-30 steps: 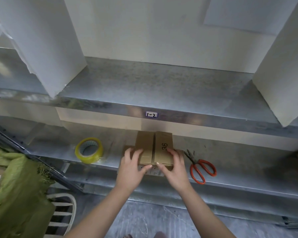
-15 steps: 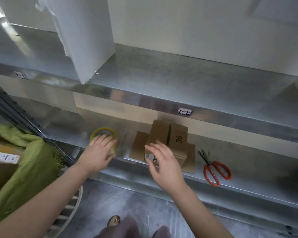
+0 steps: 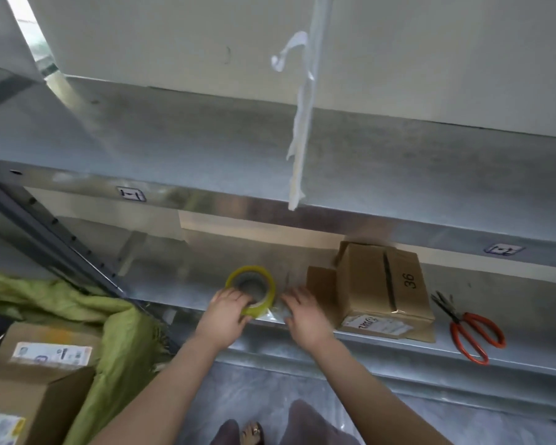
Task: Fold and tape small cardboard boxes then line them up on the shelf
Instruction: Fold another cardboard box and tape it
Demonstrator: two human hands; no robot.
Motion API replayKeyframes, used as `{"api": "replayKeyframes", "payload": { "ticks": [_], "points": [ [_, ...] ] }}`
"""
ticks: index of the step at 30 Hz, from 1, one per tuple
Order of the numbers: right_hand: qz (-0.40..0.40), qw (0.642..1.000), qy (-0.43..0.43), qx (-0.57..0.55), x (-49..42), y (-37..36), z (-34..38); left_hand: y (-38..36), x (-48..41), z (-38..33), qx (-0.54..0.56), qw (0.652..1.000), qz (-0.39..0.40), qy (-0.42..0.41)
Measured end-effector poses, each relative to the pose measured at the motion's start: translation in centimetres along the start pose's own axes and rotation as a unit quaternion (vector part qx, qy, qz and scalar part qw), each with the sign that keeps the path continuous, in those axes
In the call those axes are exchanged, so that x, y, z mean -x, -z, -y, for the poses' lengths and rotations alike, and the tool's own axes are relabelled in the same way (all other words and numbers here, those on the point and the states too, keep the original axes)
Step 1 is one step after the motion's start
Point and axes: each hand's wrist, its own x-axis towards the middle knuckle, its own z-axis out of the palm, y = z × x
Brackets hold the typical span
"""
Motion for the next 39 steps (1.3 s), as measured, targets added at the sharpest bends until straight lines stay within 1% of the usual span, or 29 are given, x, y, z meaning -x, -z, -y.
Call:
{"api": "replayKeyframes", "payload": {
  "ticks": [2,6,10,12,15,18,20,24,26,29,31,33,34,37,39],
  "points": [
    [0.006,1.000,0.002,-0.004,-0.8,0.2,0.0,-0.1,-0.2,0.6,0.003,1.000,-0.002,-0.017],
    [-0.012,0.999,-0.012,-0.030,-1.5,0.2,0.3,-0.3,-0.5,1.5,-0.003,0.998,0.004,-0.055],
    [-0.003,0.999,-0.028,-0.040,-1.8,0.4,0.3,-0.2,-0.5,1.9,-0.006,0.996,-0.024,-0.084],
    [0.013,0.999,-0.026,-0.042,-2.2,1.1,0.1,0.1,-0.7,1.8,-0.010,0.996,-0.009,-0.084],
    [0.028,0.999,-0.021,-0.031,-2.3,2.3,0.3,0.2,-1.1,2.1,-0.011,0.997,0.035,-0.072],
    [0.036,0.999,-0.013,0.009,-1.8,3.0,1.1,0.8,-1.3,2.1,-0.022,0.996,0.046,-0.078],
    [0.030,0.999,-0.022,0.001,-1.0,3.6,1.4,1.6,-1.4,2.1,-0.009,0.995,0.042,-0.085],
    [-0.010,0.994,-0.070,-0.082,0.6,6.0,2.2,4.6,-1.3,0.7,0.093,0.992,0.024,-0.076],
    [-0.020,0.989,-0.101,-0.109,1.6,7.1,2.4,6.0,-0.9,-0.2,0.126,0.987,0.033,-0.093],
    [-0.012,0.972,-0.162,-0.169,3.8,8.0,1.7,7.6,0.2,-1.7,0.138,0.979,0.060,-0.135],
    [-0.007,0.953,-0.186,-0.240,5.5,8.5,0.8,8.2,0.7,-3.1,0.118,0.979,0.046,-0.160],
    [-0.010,0.922,-0.197,-0.334,7.3,9.0,-0.3,8.4,1.0,-4.8,0.119,0.978,0.022,-0.167],
    [-0.022,0.911,-0.199,-0.361,8.1,9.4,-0.9,8.4,1.1,-5.7,0.125,0.978,0.016,-0.168],
    [-0.052,0.913,-0.179,-0.364,10.3,10.3,-3.0,7.7,1.3,-8.5,0.136,0.977,0.005,-0.161],
    [-0.056,0.913,-0.161,-0.370,11.7,10.9,-4.4,7.2,1.4,-10.6,0.143,0.980,0.004,-0.135]
  ]
}}
